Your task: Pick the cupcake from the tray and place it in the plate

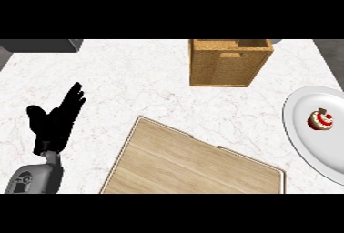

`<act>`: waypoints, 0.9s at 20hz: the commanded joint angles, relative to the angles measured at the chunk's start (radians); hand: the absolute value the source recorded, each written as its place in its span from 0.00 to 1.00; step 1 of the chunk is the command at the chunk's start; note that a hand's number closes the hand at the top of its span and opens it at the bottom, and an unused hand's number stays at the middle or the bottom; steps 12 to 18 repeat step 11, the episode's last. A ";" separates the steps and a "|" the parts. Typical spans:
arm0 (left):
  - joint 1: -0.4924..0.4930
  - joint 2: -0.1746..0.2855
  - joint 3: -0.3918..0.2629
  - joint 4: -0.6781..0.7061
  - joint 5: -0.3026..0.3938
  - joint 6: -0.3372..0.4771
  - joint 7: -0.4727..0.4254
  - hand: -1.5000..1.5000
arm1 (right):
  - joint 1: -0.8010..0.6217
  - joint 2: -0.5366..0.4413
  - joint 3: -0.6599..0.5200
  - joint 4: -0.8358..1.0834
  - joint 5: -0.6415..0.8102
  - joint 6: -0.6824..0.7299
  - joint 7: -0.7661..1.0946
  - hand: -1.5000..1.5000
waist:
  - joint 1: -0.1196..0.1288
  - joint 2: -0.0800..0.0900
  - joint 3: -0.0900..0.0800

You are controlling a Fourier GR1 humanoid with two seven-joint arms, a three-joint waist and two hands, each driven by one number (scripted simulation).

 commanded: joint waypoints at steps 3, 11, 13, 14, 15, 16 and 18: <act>-0.009 0.020 0.023 -0.021 0.009 -0.019 0.029 0.50 | 0.034 -0.109 -0.047 0.113 0.006 0.075 -0.082 0.00 | -0.003 -0.001 0.000; -0.027 0.011 0.035 0.042 -0.005 -0.031 -0.002 0.50 | 0.021 -0.145 -0.004 0.227 0.064 0.061 -0.138 0.00 | -0.004 -0.001 0.000; -0.027 0.011 0.035 0.042 -0.005 -0.031 -0.002 0.50 | 0.021 -0.145 -0.004 0.227 0.064 0.061 -0.138 0.00 | -0.004 -0.001 0.000; -0.027 0.011 0.035 0.042 -0.005 -0.031 -0.002 0.50 | 0.021 -0.145 -0.004 0.227 0.064 0.061 -0.138 0.00 | -0.004 -0.001 0.000; -0.027 0.011 0.035 0.042 -0.005 -0.031 -0.002 0.50 | 0.021 -0.145 -0.004 0.227 0.064 0.061 -0.138 0.00 | -0.004 -0.001 0.000; -0.027 0.011 0.035 0.042 -0.005 -0.031 -0.002 0.50 | 0.021 -0.145 -0.004 0.227 0.064 0.061 -0.138 0.00 | -0.004 -0.001 0.000; -0.027 0.011 0.035 0.042 -0.005 -0.031 -0.002 0.50 | 0.021 -0.145 -0.004 0.227 0.064 0.061 -0.138 0.00 | -0.004 -0.001 0.000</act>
